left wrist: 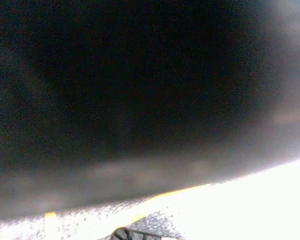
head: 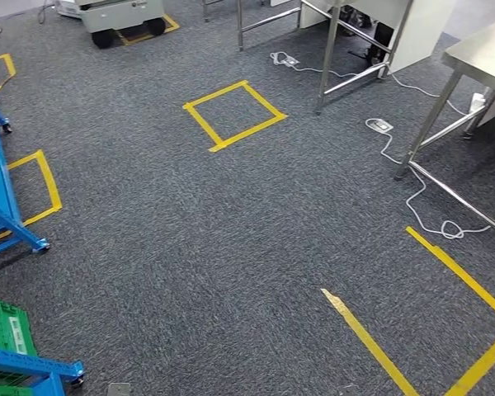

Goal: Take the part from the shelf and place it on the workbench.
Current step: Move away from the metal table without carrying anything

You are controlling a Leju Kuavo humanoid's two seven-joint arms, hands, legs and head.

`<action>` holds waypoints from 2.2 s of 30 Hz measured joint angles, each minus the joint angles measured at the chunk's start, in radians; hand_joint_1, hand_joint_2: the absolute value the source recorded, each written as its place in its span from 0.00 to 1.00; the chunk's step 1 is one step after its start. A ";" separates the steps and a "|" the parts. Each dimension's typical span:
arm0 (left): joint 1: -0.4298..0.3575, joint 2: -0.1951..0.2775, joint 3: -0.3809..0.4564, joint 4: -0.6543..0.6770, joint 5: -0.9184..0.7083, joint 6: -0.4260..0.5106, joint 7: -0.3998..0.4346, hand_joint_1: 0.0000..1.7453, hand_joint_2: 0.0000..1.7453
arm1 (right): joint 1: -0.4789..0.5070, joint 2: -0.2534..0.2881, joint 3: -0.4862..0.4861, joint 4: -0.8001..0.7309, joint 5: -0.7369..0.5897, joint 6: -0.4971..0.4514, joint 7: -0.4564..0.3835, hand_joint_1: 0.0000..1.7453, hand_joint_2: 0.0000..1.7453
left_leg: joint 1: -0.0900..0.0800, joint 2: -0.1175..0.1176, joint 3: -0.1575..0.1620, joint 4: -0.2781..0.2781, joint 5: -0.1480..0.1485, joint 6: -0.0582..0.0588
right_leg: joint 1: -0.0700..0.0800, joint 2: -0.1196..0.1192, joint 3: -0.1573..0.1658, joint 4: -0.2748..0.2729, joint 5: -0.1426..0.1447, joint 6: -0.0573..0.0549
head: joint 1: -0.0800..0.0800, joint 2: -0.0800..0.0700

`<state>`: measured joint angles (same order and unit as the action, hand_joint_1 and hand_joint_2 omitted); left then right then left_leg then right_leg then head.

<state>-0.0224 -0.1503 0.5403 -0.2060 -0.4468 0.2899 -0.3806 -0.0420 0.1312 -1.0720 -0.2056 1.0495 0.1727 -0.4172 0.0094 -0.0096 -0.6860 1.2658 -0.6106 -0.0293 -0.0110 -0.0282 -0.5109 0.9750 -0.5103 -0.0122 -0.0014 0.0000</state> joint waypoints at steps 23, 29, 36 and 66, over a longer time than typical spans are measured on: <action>-0.004 -0.012 -0.019 0.000 -0.012 -0.011 -0.032 0.00 0.00 | 0.007 0.000 -0.025 0.000 -0.010 -0.003 -0.004 0.00 0.00 | -0.003 -0.113 0.125 -0.277 0.145 0.028 | -0.006 0.118 -0.008 0.017 -0.010 0.036 | 0.010 0.000; -0.002 -0.003 -0.014 0.000 0.012 -0.028 -0.039 0.00 0.00 | 0.005 0.010 -0.024 0.001 0.012 -0.009 -0.008 0.00 0.00 | -0.004 -0.013 0.024 -0.072 0.036 -0.003 | -0.008 0.027 0.004 0.005 -0.008 0.007 | -0.004 0.000; 0.002 0.008 -0.009 0.000 0.022 -0.033 -0.041 0.00 0.00 | -0.003 0.012 -0.023 0.002 0.021 -0.015 -0.013 0.00 0.00 | -0.009 0.065 0.116 -0.233 0.140 0.009 | 0.002 -0.064 0.020 0.008 -0.027 0.018 | -0.004 0.000; -0.002 0.027 0.017 0.001 -0.045 -0.054 -0.053 0.00 0.00 | -0.009 0.042 -0.033 0.008 -0.032 -0.088 -0.019 0.00 0.00 | -0.009 0.060 0.105 -0.212 0.133 0.009 | 0.003 -0.053 -0.003 0.018 -0.015 0.011 | -0.007 0.000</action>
<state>-0.0244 -0.1238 0.5570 -0.2049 -0.4923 0.2362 -0.4336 -0.0506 0.1731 -1.1050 -0.1972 1.0180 0.0847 -0.4360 0.0007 0.0505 -0.5813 1.0538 -0.4777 -0.0199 -0.0079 -0.0814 -0.5143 0.9933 -0.5249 -0.0014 -0.0088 0.0000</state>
